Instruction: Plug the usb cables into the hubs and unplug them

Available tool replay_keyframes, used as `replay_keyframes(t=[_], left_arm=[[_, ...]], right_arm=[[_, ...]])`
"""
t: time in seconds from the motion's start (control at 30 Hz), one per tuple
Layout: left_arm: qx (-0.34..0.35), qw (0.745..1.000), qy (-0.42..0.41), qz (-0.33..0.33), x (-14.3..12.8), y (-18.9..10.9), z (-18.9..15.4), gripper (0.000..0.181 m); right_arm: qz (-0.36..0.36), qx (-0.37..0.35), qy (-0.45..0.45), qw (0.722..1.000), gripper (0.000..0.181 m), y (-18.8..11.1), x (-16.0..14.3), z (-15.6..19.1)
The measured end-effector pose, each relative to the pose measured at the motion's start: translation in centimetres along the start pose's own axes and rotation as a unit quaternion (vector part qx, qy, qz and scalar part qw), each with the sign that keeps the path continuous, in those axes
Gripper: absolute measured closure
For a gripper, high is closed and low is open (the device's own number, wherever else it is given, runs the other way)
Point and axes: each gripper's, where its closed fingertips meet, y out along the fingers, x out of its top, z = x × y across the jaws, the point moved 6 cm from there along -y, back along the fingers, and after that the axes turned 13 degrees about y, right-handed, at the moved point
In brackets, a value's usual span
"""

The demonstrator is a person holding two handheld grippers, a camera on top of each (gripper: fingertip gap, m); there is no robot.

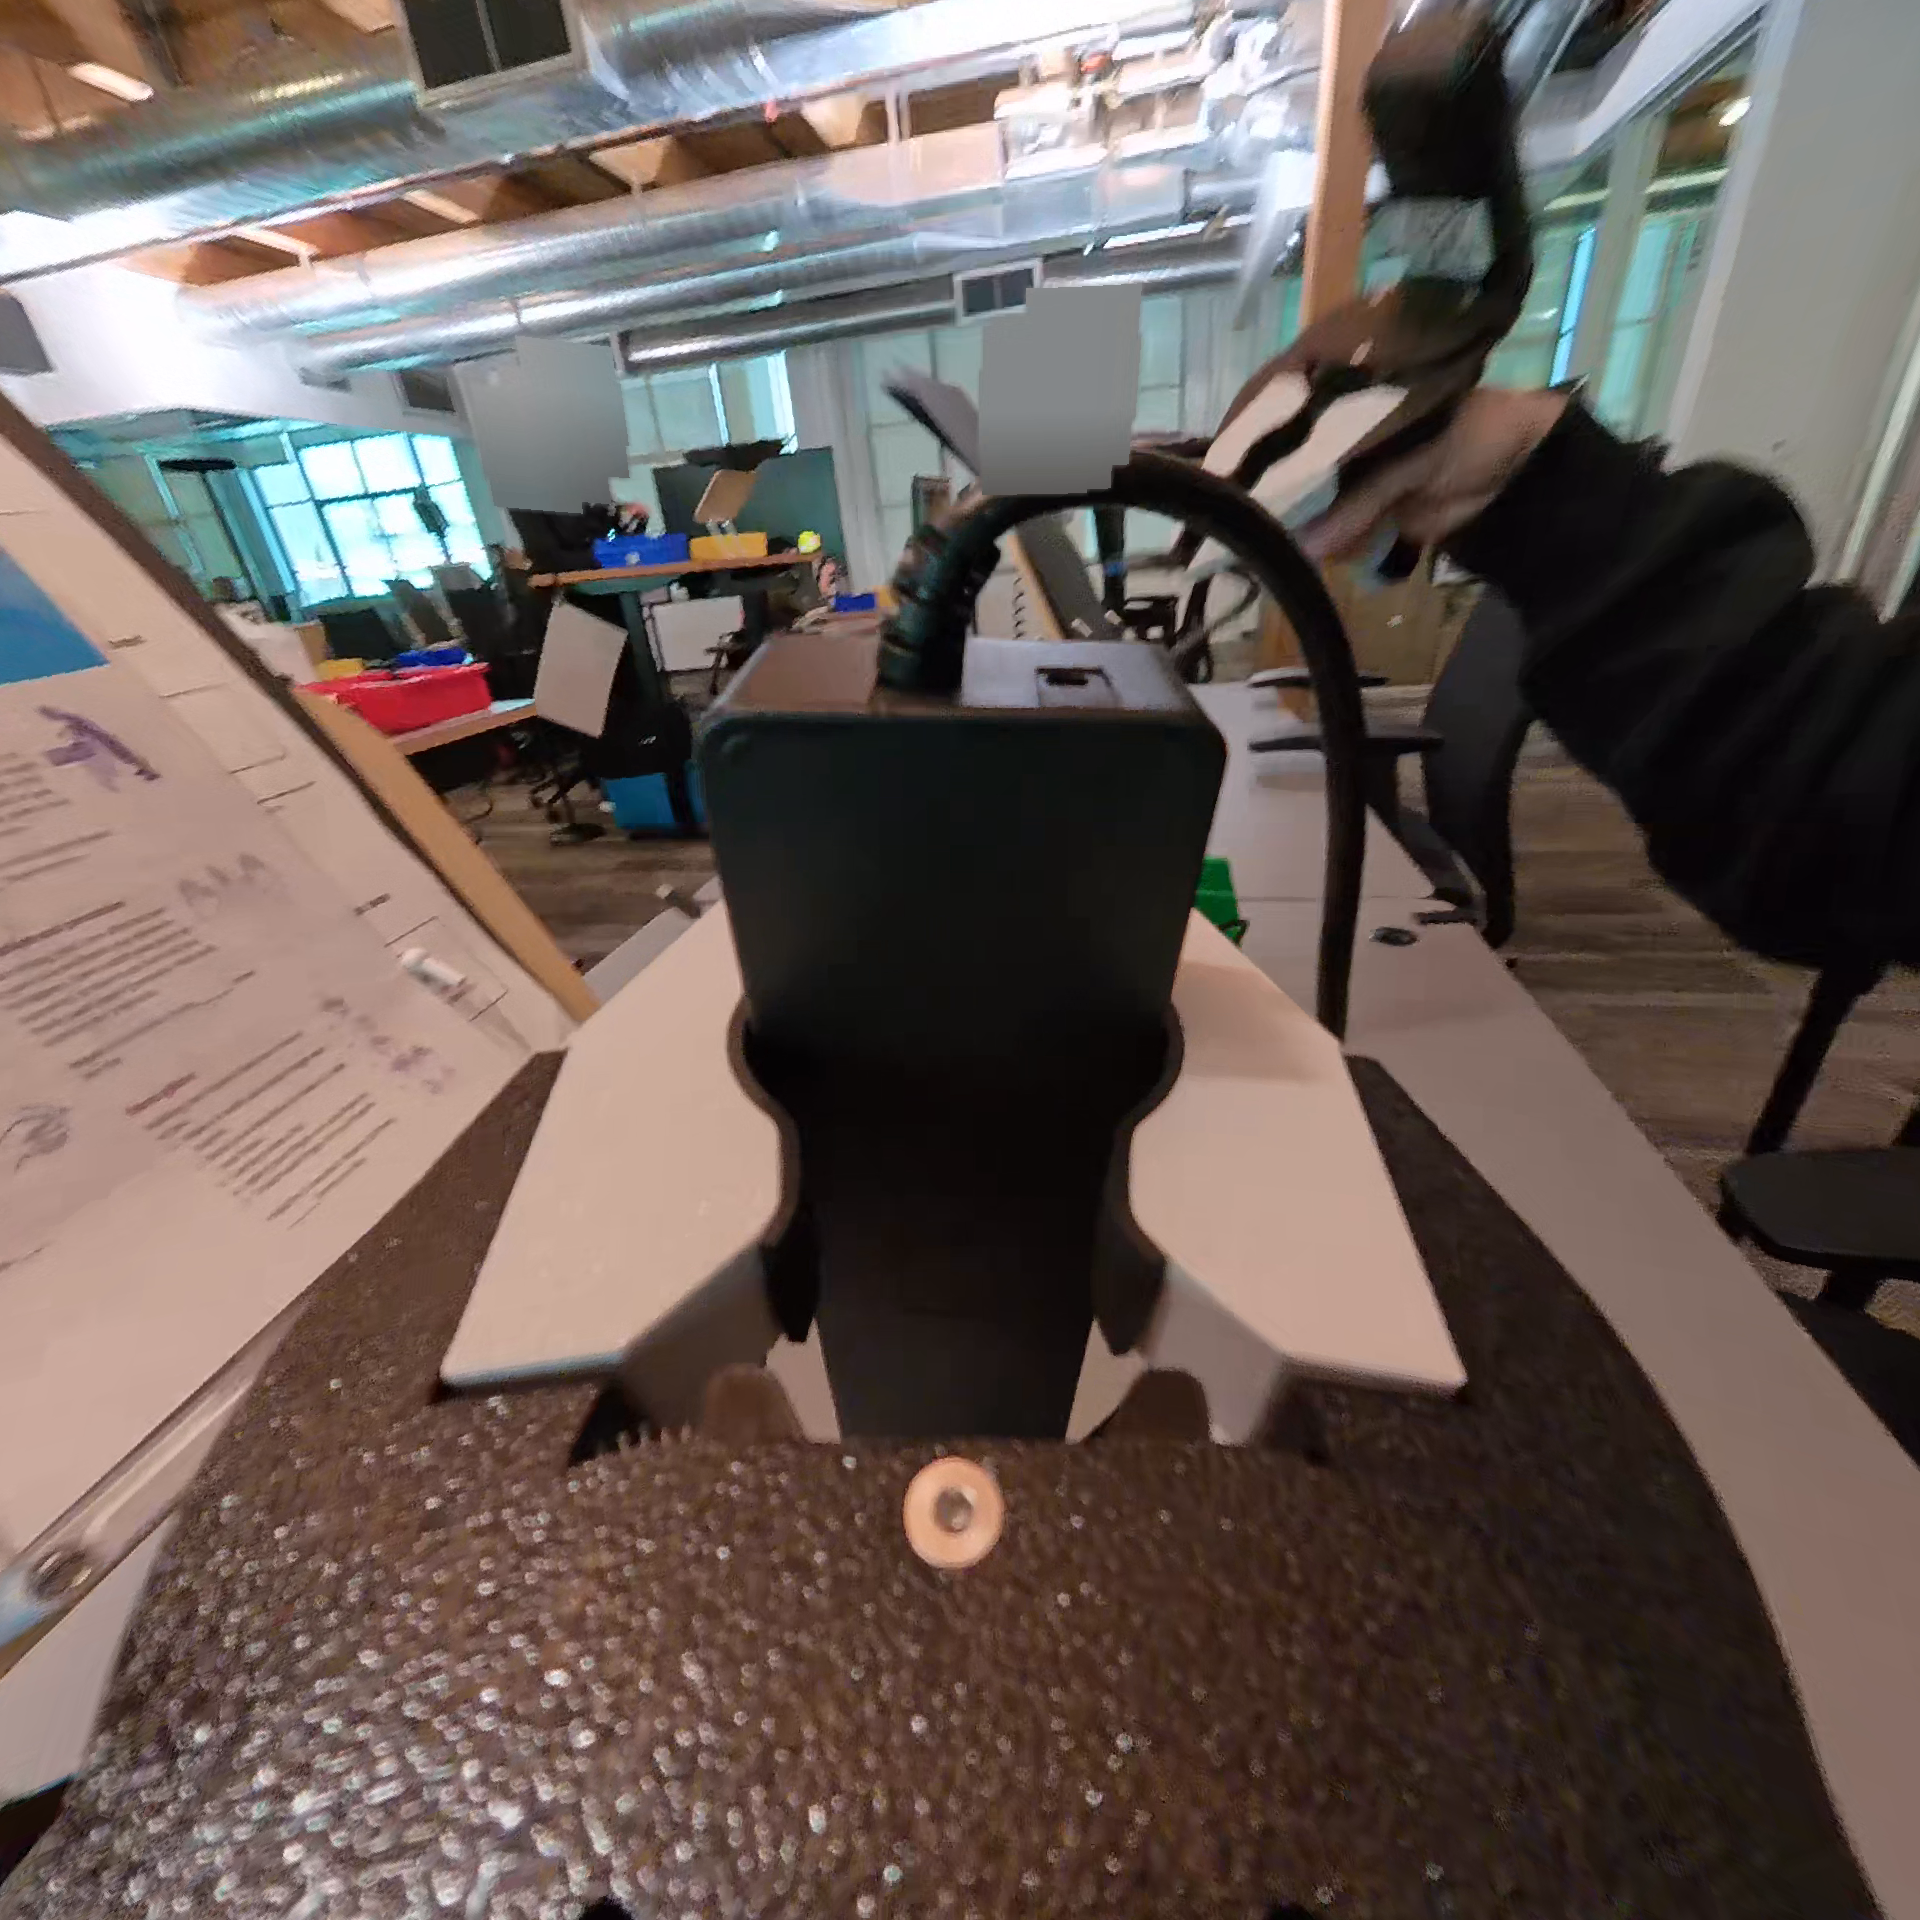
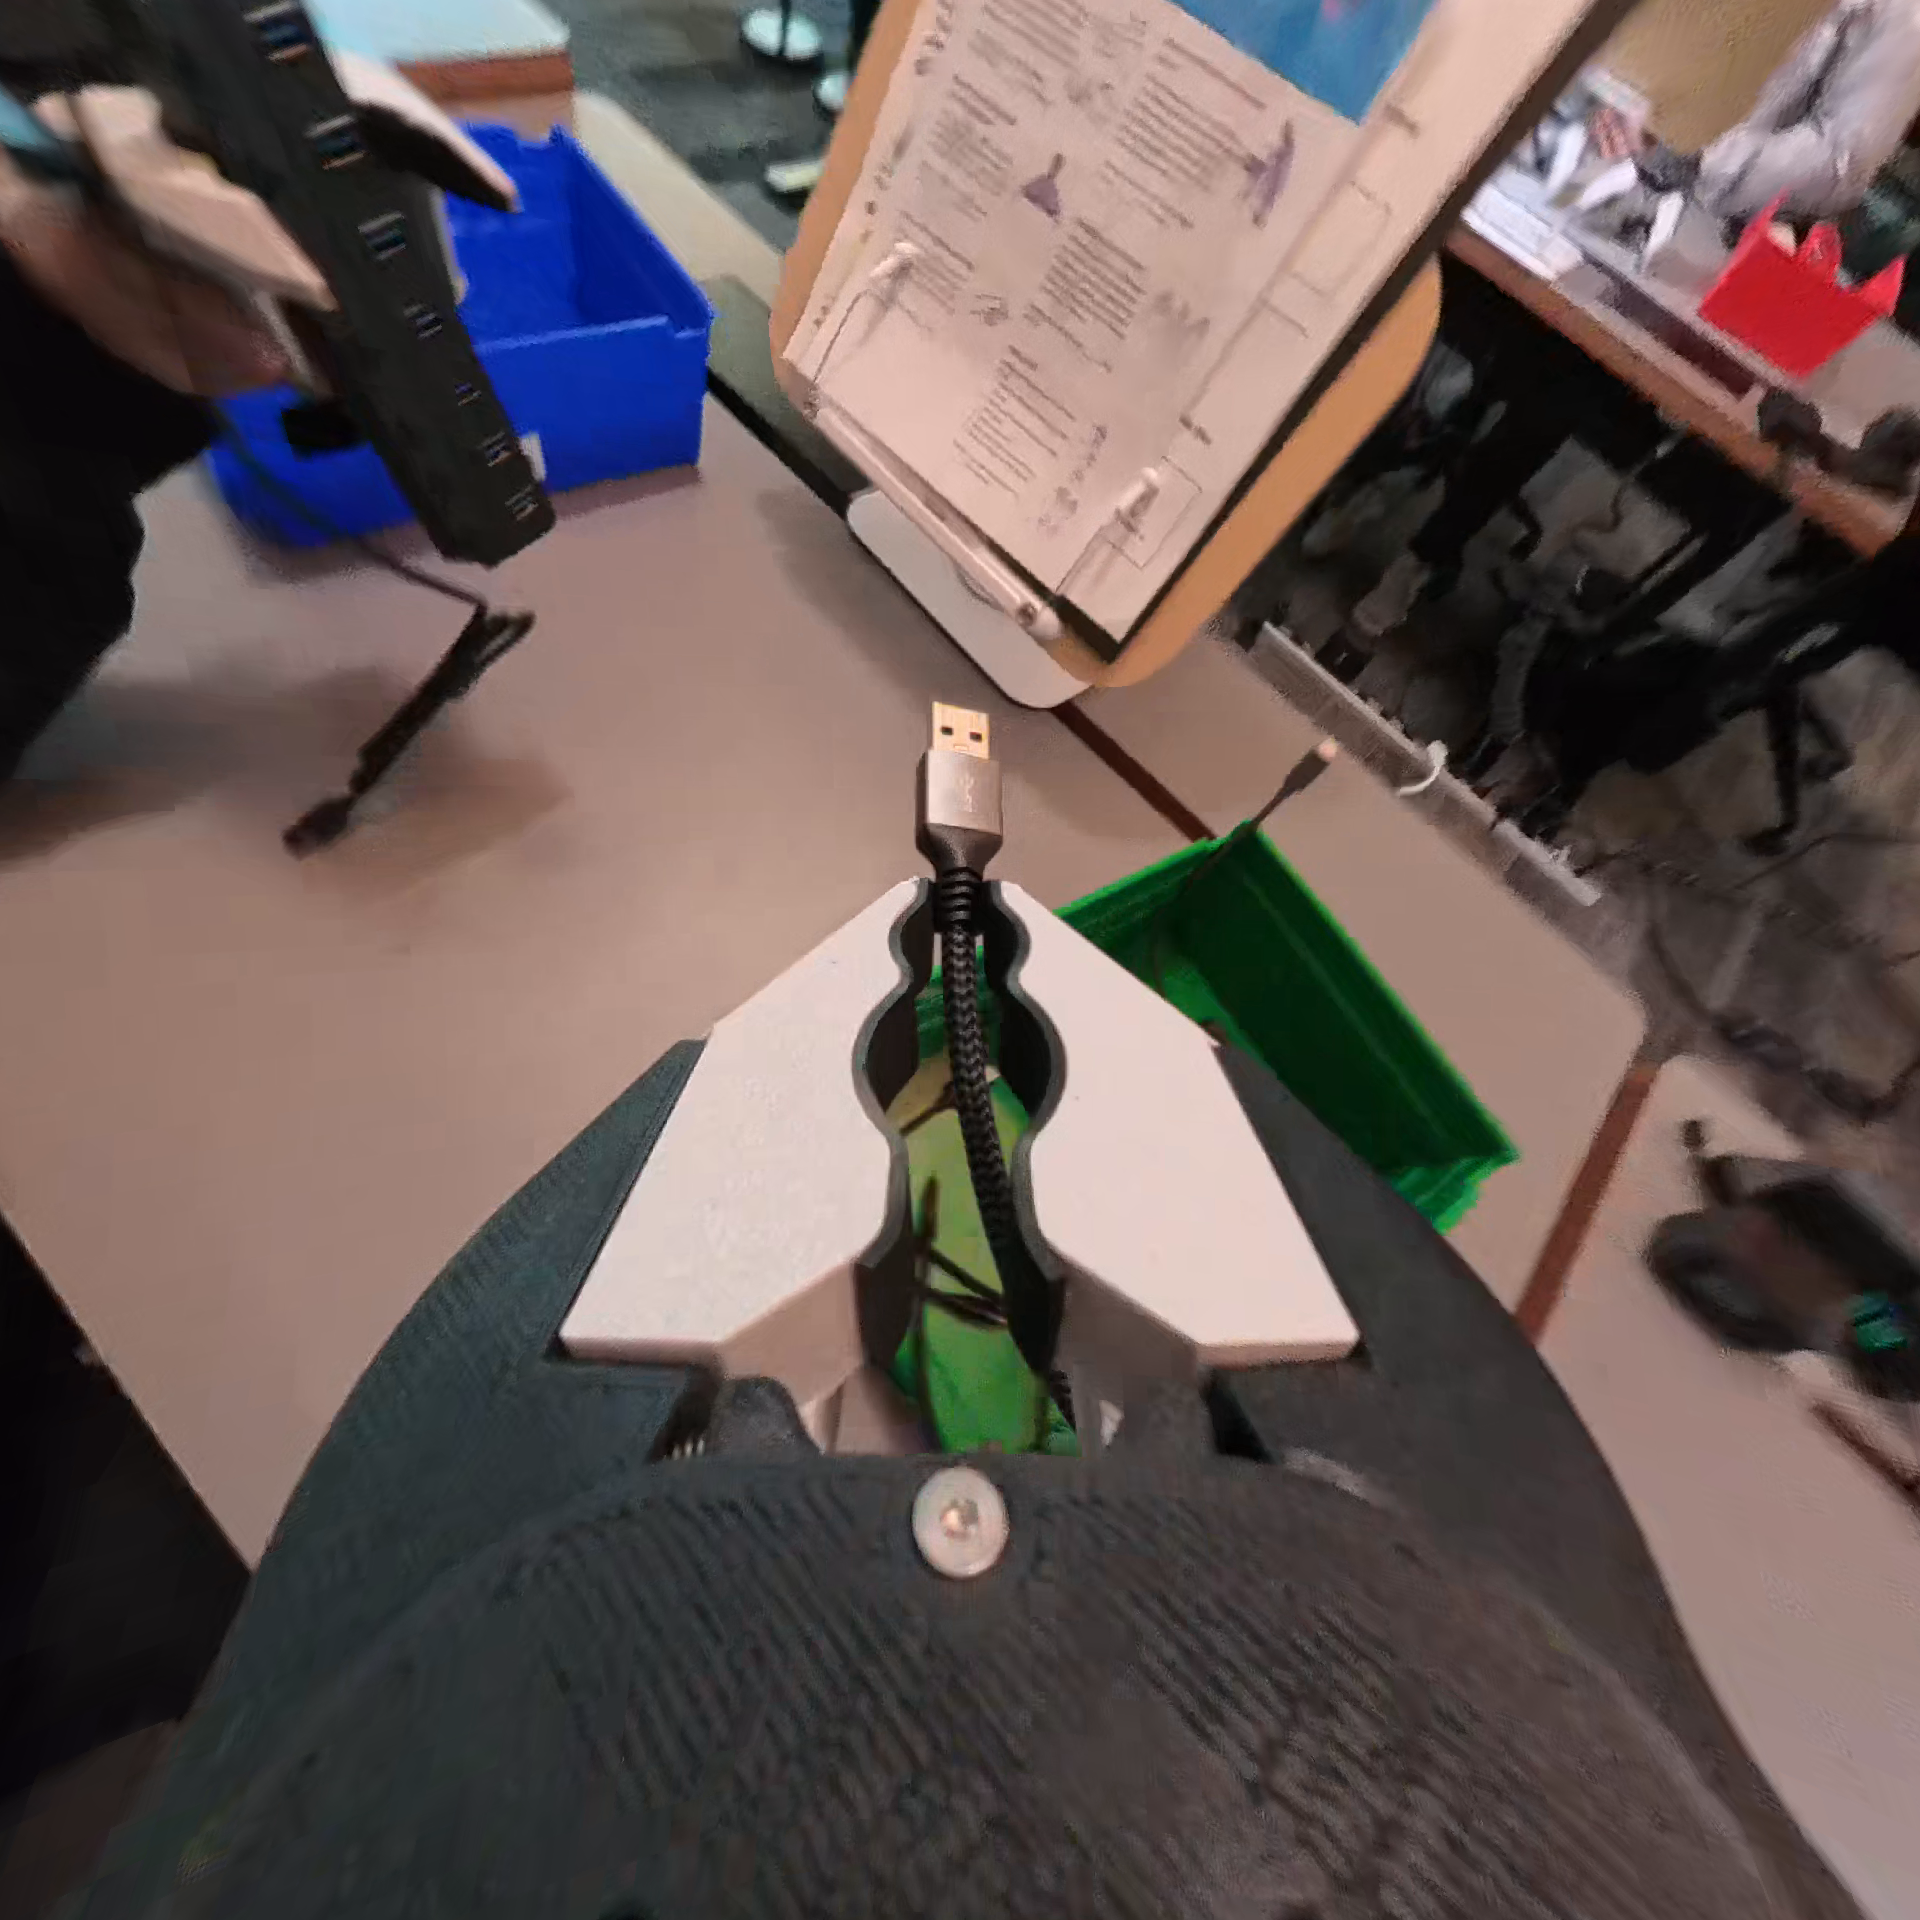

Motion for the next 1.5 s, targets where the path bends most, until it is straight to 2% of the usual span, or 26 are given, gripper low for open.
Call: replay_keyframes(t=[0.17,0.23,0.37,0.43,0.5,0.6,0.67,0.77,0.83,0.93,1.0,1.13,1.33,1.43,1.5], left_arm=[[-0.033,0.999,0.002,-0.014,0.8,0.9,-1.2,0.120],[-0.044,0.999,0.007,-0.012,0.9,1.1,-1.6,0.120],[-0.054,0.998,0.009,-0.016,1.3,1.4,-2.1,0.120],[-0.056,0.998,-0.003,-0.022,1.3,1.5,-2.0,0.120],[-0.059,0.998,-0.014,-0.027,1.2,1.5,-2.0,0.120],[-0.064,0.997,-0.027,-0.027,1.2,1.7,-2.0,0.120],[-0.081,0.995,-0.039,-0.035,1.5,1.9,-2.4,0.120],[-0.126,0.988,-0.053,-0.065,2.2,2.5,-3.6,0.120],[-0.161,0.982,-0.058,-0.079,2.5,3.0,-4.5,0.120],[-0.196,0.976,-0.054,-0.079,2.8,3.5,-5.7,0.120],[-0.211,0.974,-0.042,-0.069,2.8,3.7,-6.4,0.120],[-0.234,0.970,-0.027,-0.062,2.8,4.0,-7.3,0.120],[-0.248,0.968,0.002,-0.044,2.8,3.9,-8.3,0.120],[-0.184,0.982,0.029,-0.017,2.9,3.7,-7.5,0.090],[-0.160,0.986,0.049,0.010,2.5,3.5,-7.0,0.084]], right_arm=[[0.002,0.010,0.140,0.990,0.174,2.9,-6.7,-1.6],[0.011,-0.005,0.157,0.988,0.173,4.4,-8.8,-2.0],[0.065,-0.045,0.139,0.987,0.157,8.7,-12.6,-2.4],[0.093,-0.069,0.126,0.985,0.150,10.6,-13.4,-2.5],[0.101,-0.102,0.091,0.985,0.115,10.9,-12.6,-2.4],[0.040,-0.093,0.065,0.993,0.094,10.6,-9.4,0.1],[-0.029,-0.018,0.056,0.998,0.097,11.6,-7.1,4.0],[-0.074,0.137,0.052,0.986,0.101,14.3,-5.3,11.7],[-0.107,0.185,0.039,0.976,0.099,15.5,-4.3,15.2],[-0.131,0.237,0.042,0.962,0.099,17.1,-3.1,18.0],[-0.146,0.249,0.034,0.957,0.099,17.6,-2.4,18.8],[-0.171,0.264,-0.018,0.949,0.128,17.5,-2.0,19.9],[-0.177,0.219,-0.057,0.958,0.128,16.5,-2.7,19.5],[-0.196,0.148,-0.070,0.967,0.128,14.5,-2.3,17.0],[-0.221,0.093,-0.073,0.968,0.128,12.4,-1.2,14.2]])
